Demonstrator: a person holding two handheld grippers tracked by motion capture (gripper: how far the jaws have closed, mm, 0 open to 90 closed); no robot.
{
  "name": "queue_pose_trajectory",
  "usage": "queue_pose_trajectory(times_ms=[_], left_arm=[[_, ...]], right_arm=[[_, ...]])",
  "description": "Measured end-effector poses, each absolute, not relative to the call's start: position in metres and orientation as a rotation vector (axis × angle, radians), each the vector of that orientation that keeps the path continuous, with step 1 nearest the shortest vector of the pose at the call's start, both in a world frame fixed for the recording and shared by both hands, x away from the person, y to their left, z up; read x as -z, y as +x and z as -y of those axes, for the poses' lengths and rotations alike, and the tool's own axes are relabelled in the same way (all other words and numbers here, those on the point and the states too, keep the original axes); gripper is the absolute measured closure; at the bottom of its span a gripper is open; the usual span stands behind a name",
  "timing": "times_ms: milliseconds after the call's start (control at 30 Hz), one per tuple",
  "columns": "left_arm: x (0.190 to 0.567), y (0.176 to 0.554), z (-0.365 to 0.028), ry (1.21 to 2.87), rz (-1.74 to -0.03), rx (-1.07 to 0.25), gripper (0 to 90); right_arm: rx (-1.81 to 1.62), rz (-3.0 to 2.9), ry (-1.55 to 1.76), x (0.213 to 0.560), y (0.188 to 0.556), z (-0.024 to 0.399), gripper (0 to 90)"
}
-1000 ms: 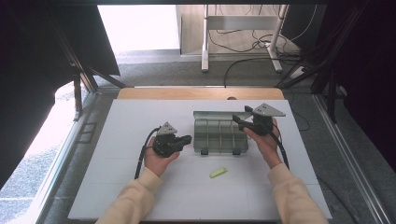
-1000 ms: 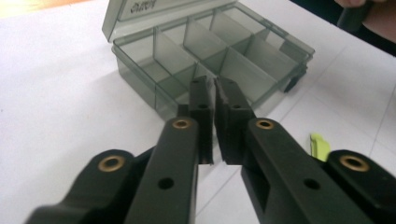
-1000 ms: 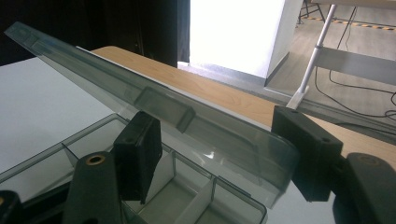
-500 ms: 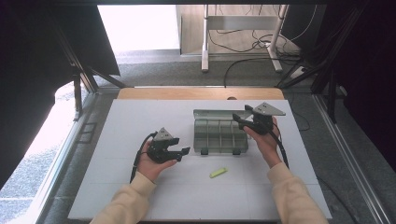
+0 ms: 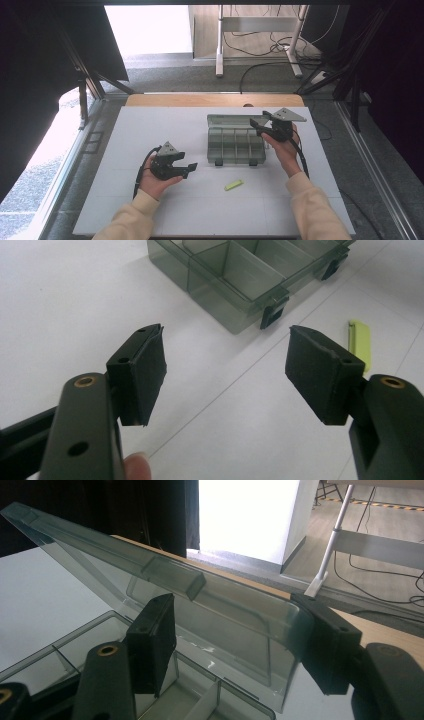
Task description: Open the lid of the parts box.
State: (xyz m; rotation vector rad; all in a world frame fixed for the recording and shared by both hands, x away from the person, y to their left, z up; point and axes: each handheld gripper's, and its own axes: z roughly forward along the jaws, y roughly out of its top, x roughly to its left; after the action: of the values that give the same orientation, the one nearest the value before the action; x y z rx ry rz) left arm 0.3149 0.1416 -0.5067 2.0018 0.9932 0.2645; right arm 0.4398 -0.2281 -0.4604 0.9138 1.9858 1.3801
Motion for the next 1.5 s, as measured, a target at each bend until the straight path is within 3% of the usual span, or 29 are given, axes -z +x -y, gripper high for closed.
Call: queue_pose_trajectory(times_ms=[1500], left_arm=[[0.518,0.313,-0.133,2.055,-0.982,-0.274,31.4]], right_arm=[[-1.391,-1.967,0.936,0.463,0.457,0.235,48.2]])
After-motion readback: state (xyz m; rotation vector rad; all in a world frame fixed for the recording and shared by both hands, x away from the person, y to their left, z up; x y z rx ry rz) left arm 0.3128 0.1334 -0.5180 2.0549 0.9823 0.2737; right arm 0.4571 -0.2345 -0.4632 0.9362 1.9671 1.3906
